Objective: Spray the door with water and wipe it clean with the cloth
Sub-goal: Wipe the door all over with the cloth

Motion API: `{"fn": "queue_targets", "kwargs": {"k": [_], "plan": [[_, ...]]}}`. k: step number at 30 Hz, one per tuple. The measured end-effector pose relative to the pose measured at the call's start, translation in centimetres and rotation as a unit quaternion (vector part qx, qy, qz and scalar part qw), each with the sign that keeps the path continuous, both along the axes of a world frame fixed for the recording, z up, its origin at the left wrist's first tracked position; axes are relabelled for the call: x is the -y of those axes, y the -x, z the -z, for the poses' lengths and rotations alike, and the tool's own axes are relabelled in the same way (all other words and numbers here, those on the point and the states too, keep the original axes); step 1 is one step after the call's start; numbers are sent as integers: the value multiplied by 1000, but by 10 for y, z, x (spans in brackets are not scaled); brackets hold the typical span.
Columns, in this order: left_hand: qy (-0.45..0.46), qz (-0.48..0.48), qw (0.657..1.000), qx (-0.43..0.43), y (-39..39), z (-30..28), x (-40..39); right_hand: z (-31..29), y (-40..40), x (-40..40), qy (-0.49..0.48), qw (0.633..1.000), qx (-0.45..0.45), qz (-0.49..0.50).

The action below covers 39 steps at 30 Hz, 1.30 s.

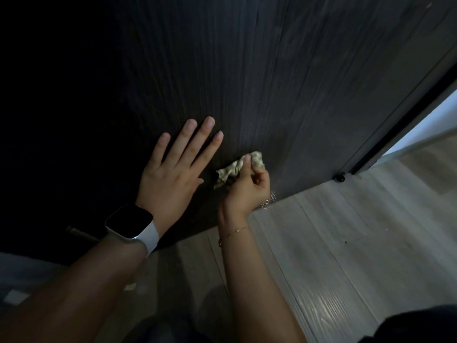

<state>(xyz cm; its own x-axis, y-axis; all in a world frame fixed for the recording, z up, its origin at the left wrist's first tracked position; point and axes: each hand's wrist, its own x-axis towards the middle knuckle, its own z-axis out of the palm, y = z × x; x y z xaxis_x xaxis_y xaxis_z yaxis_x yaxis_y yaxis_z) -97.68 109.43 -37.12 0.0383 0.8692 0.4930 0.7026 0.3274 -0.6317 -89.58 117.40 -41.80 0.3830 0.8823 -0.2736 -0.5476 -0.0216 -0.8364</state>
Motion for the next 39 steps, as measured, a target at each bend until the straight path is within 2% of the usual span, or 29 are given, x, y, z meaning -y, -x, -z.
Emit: {"fn": "queue_targets", "kwargs": {"k": [3, 8, 14, 20, 21, 23, 26, 28, 29, 31, 34, 37, 39], "plan": [[3, 0, 1000, 1, -1, -3, -1, -1, 2, -3, -22, 1000, 13, -4], [-1, 9, 1000, 21, 1, -1, 0, 23, -3, 5, 32, 999, 3, -7], [0, 5, 1000, 10, 0, -2, -1, 7, 2, -7, -66, 997, 50, 2], [10, 0, 1000, 7, -2, -5, 0, 46, -18, -13, 58, 998, 3, 8], [11, -1, 1000, 14, -3, -6, 1, 42, -20, -13, 44, 999, 28, 7], [14, 6, 999, 44, -6, -11, 3, 17, -26, -14, -50, 991, 122, 2], [3, 33, 993, 111, -14, -18, 5, -32, -34, -19, -261, 929, 260, -16], [-13, 41, 988, 146, -22, -25, 7, -51, -40, -28, -322, 899, 296, -7], [-22, 44, 985, 164, -26, -29, 9, -55, -44, -34, -321, 900, 294, -4], [-41, 48, 979, 195, -35, -41, 10, -59, -54, -47, -269, 926, 265, 7], [-68, 53, 977, 195, -46, -72, 7, -75, -75, -74, -207, 949, 238, 13], [-84, 66, 977, 185, -56, -112, -7, -109, -99, -102, -221, 943, 249, -8], [-92, 79, 976, 179, -65, -141, -21, -139, -120, -117, -262, 925, 274, -38]]}}
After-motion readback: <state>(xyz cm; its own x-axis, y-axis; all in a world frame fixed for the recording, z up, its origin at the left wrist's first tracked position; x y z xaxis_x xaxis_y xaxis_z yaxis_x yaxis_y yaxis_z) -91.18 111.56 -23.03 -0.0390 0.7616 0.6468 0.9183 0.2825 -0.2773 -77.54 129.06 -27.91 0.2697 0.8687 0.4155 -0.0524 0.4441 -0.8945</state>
